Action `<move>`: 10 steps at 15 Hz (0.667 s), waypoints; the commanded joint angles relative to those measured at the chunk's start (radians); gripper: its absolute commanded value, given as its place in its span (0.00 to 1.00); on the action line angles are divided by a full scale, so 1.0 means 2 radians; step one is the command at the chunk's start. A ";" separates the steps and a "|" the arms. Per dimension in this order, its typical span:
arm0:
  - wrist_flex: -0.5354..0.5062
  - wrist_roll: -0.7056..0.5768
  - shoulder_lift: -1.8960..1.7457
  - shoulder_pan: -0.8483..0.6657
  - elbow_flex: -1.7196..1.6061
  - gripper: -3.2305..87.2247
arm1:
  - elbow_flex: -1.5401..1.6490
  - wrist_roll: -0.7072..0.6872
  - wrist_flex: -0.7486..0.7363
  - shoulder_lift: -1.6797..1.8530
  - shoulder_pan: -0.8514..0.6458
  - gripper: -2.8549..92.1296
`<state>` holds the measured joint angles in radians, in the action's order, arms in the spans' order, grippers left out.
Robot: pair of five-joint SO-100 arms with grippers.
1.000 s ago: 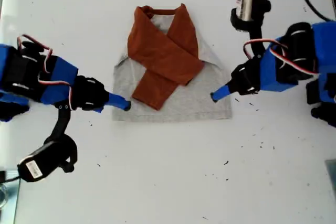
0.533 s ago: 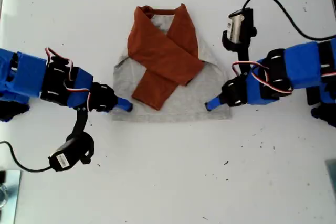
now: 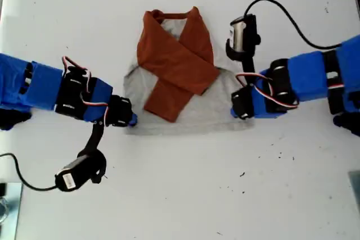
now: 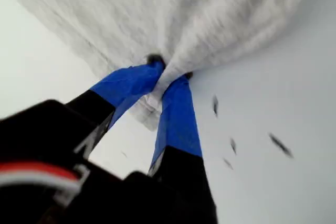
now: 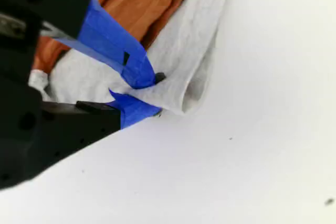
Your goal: Fold t shirt
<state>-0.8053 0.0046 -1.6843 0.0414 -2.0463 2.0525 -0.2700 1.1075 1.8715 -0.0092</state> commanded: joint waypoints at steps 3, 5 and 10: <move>-0.034 0.018 -0.087 0.112 0.045 0.03 | -0.045 0.023 0.085 0.136 0.131 0.06; -0.025 0.053 -0.081 0.158 0.045 0.03 | -0.122 0.041 0.118 0.075 0.173 0.06; -0.065 -0.018 -0.193 0.017 0.020 0.03 | -0.156 -0.084 0.036 0.092 -0.022 0.06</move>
<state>-0.8682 0.0184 -1.9390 0.2224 -2.0141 1.7978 -0.3605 1.2456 2.0034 0.0997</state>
